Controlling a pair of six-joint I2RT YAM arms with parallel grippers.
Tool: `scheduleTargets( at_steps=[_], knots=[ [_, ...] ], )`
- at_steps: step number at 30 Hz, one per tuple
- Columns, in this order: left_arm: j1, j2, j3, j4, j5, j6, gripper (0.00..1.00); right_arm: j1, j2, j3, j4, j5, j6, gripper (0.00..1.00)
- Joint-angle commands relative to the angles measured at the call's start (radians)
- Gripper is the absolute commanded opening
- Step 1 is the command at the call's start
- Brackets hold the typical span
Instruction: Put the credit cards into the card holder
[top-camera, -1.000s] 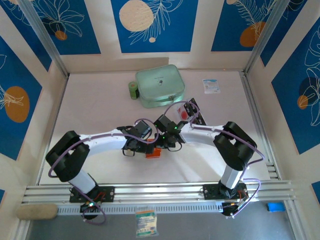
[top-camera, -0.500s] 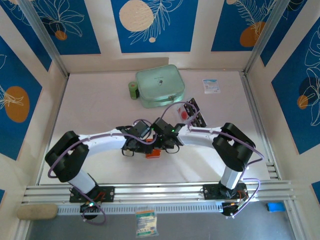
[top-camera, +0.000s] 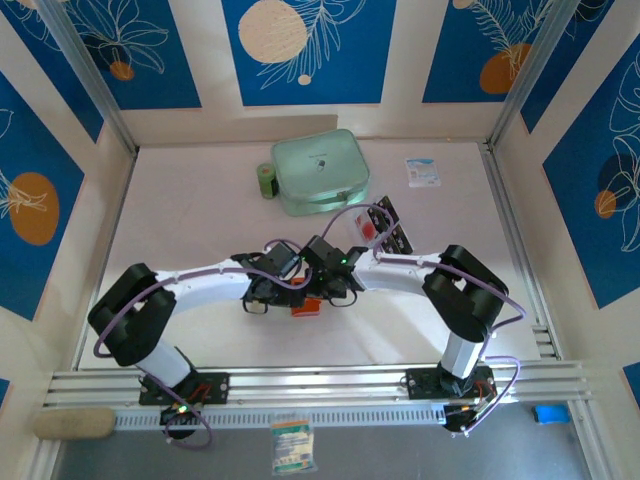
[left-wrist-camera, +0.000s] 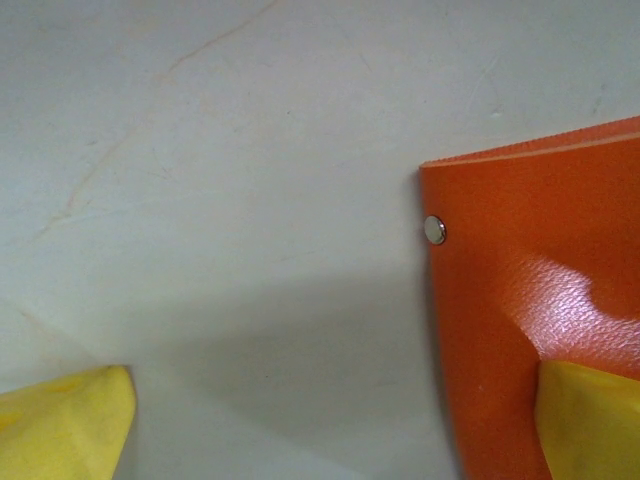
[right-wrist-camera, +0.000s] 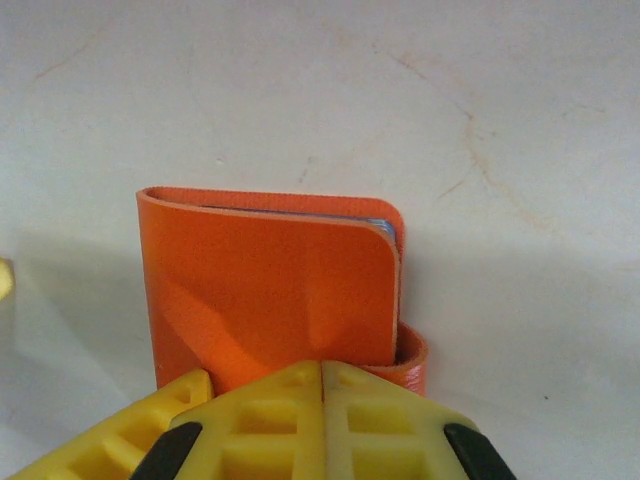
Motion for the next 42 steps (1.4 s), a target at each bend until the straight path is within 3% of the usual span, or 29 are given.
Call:
scheduleTargets(
  at_steps=[1,7,15,25,42],
  knots=[
    [0.0,0.025,0.037,-0.076,0.001,0.013,1.0,0.168,0.22,-0.108,-0.175,-0.067,0.021,0.0],
    [0.001,0.026,0.084,-0.088,0.02,0.006,1.0,0.173,0.186,-0.106,-0.172,-0.072,0.032,0.0],
    [0.002,0.022,0.095,-0.099,0.012,0.006,1.0,0.126,0.103,-0.03,-0.169,-0.096,-0.017,0.1],
    [0.002,0.014,0.117,-0.114,0.006,-0.006,1.0,0.036,0.007,0.127,-0.18,-0.138,-0.106,0.3],
    [0.001,0.006,0.116,-0.115,-0.017,0.027,1.0,-0.001,-0.053,0.094,-0.229,-0.077,-0.123,0.32]
  ],
)
